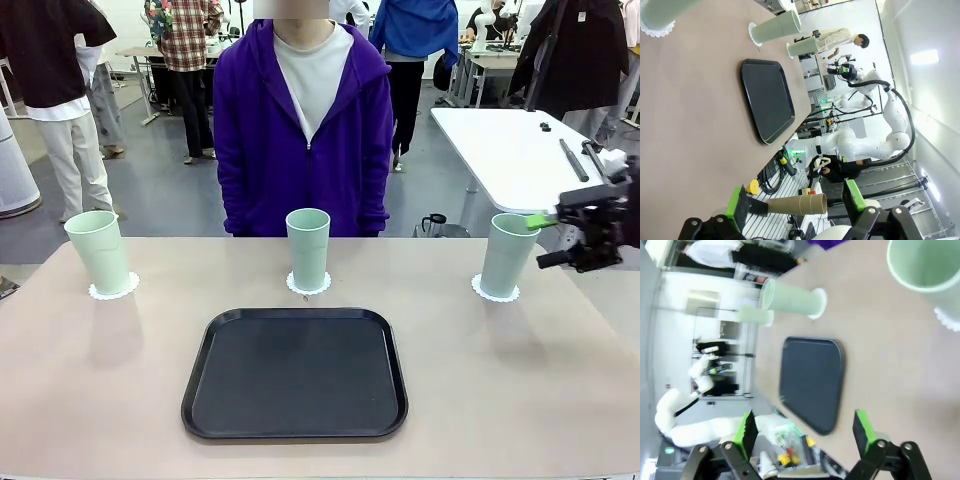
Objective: Place coasters on the table and set cups on them.
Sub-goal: Take one Reusable plastic cup from the Flat Tray and place it on a coaster set by the human.
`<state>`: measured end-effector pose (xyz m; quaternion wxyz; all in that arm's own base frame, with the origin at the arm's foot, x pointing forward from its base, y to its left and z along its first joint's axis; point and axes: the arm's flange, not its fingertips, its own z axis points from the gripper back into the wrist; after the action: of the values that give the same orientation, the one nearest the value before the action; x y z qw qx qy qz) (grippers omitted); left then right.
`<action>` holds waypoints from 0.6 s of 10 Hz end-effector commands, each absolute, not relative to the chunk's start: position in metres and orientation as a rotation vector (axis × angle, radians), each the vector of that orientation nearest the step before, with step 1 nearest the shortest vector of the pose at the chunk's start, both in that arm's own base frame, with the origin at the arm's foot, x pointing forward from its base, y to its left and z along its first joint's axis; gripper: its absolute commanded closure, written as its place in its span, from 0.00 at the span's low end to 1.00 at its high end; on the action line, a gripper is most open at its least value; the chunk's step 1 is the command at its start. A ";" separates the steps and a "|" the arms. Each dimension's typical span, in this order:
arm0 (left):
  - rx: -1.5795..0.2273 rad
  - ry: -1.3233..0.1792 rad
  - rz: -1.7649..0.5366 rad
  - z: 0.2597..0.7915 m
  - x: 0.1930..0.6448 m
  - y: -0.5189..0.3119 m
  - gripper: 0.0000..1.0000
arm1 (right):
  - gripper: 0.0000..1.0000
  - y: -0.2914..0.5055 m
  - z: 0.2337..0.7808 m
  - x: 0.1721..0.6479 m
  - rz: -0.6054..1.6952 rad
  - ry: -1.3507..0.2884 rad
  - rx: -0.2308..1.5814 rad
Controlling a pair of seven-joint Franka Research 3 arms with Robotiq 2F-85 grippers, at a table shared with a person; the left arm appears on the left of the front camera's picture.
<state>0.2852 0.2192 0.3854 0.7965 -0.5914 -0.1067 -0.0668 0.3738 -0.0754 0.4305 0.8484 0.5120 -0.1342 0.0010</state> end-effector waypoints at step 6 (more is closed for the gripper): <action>-1.280 -0.248 -0.152 0.387 0.284 0.220 0.00 | 0.00 -0.143 0.366 0.301 -0.271 -0.379 1.239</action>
<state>0.2851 0.2193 0.3855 0.7966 -0.5913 -0.1067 -0.0667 0.3207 -0.1639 0.3756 0.8025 0.5606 -0.1589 -0.1289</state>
